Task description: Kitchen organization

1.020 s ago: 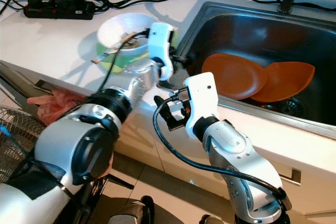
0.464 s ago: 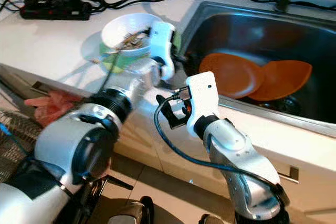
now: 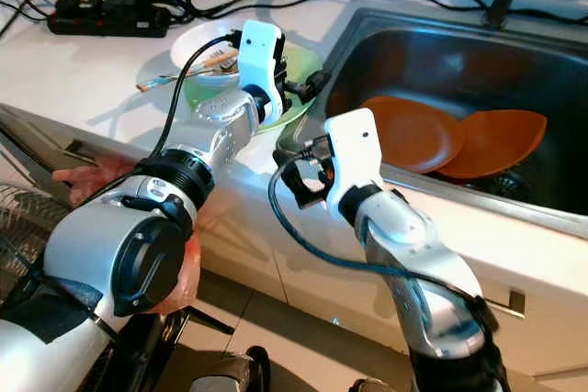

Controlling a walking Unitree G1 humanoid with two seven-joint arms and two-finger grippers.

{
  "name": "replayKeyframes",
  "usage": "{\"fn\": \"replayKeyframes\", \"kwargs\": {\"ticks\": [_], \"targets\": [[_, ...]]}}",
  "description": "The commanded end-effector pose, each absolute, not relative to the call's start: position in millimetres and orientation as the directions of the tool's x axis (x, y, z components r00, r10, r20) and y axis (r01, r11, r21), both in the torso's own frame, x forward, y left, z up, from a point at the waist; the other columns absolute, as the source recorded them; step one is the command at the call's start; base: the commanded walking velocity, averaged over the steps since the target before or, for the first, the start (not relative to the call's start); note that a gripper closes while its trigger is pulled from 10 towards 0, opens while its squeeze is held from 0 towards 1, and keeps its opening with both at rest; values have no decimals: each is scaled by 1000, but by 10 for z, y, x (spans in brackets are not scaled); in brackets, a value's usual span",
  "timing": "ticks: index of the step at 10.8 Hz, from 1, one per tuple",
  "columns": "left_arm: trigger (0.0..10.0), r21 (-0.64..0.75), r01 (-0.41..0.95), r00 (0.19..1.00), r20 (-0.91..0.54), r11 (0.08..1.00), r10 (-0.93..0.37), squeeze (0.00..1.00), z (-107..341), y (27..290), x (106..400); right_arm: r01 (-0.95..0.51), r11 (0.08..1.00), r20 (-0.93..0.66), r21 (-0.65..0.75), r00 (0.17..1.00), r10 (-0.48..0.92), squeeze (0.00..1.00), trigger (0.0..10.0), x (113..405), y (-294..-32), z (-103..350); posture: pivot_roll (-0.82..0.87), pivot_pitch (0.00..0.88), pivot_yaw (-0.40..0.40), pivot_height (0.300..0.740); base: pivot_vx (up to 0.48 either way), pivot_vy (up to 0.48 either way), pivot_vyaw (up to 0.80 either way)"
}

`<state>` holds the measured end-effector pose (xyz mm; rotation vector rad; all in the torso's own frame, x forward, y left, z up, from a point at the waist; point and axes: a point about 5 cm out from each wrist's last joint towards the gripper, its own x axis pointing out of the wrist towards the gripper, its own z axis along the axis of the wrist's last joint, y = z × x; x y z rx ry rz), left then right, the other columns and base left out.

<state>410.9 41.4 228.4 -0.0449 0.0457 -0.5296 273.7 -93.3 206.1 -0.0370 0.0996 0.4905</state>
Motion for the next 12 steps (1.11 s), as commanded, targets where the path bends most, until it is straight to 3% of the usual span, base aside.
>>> {"fn": "replayKeyframes", "kwargs": {"ticks": [1,7,12], "targets": [[10000,-37,499,865,-36,866,-500,0,2242,459,4109,-475,879,-79,-23,878,472,0,10000,2759,-939,2107,-127,32,83,740,0,0,0],[10000,-58,561,827,57,826,-559,0,2298,289,4045,-490,869,-40,-69,872,488,0,10000,2920,-956,2182,-110,0,68,740,0,0,0],[10000,-98,505,855,188,857,-483,0,2272,569,3966,-488,870,2,-65,872,490,0,10000,2966,-895,2204,-73,0,86,740,0,0,0]]}}
